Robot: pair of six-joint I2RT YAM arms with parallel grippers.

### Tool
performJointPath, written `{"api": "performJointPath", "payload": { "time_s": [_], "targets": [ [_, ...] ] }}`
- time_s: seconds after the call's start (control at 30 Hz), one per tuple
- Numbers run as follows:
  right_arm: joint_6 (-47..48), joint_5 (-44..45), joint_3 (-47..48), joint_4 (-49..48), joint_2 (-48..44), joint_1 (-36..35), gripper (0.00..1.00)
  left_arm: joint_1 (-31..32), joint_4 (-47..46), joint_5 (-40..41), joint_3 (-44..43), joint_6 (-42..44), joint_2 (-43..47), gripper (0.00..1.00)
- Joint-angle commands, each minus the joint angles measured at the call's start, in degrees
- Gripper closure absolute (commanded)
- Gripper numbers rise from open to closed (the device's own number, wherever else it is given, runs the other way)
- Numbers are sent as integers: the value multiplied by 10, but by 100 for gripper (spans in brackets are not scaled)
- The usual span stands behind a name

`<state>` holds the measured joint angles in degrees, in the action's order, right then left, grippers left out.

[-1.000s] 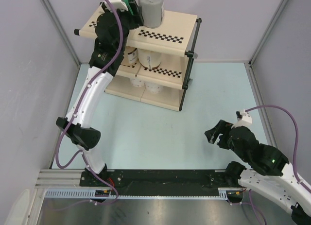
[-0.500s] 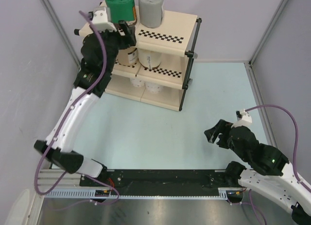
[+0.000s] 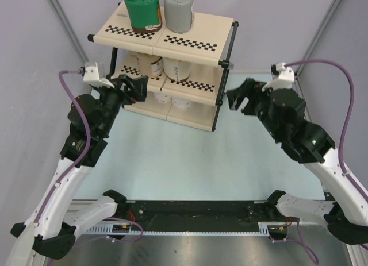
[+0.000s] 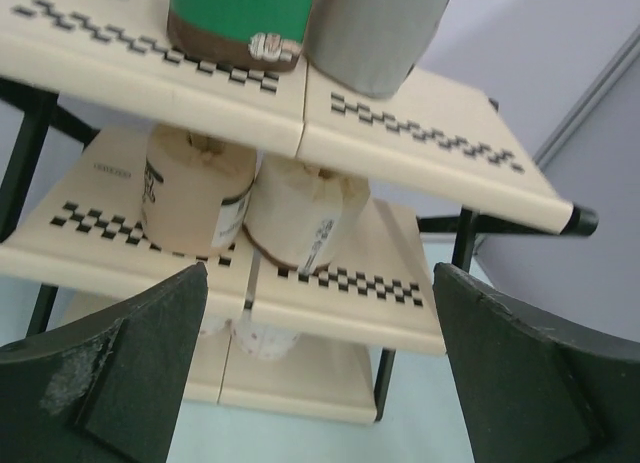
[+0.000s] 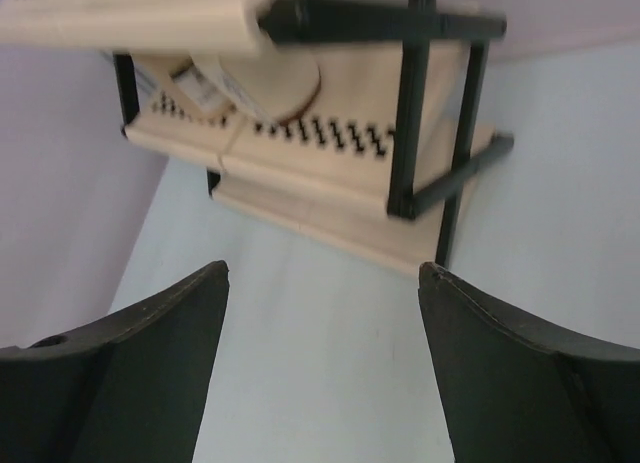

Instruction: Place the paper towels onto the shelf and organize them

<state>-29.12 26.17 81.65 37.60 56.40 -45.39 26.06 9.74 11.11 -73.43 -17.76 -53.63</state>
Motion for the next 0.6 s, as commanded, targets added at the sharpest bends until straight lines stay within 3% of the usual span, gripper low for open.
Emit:
{"api": "performJointPath", "payload": {
  "time_s": [0.0, 0.13, 0.2, 0.33, 0.4, 0.57],
  "targets": [
    [110, -16, 81, -105, 55, 47, 18, -4, 24, -28, 55, -28, 60, 1],
    [84, -102, 70, -149, 63, 115, 16, -4, 41, -42, 72, -28, 85, 1],
    [34, -137, 40, -183, 49, 169, 15, -4, 51, -43, 80, -28, 93, 1],
    [-93, -342, -23, -256, 26, 274, 15, -4, 53, -53, 96, -39, 107, 1],
    [-172, -382, -59, -306, 24, 314, 15, -4, 54, -57, 107, -44, 111, 1],
    [-264, -489, -72, -407, 64, 344, 15, -4, 60, -63, 116, -52, 121, 1]
  ]
}}
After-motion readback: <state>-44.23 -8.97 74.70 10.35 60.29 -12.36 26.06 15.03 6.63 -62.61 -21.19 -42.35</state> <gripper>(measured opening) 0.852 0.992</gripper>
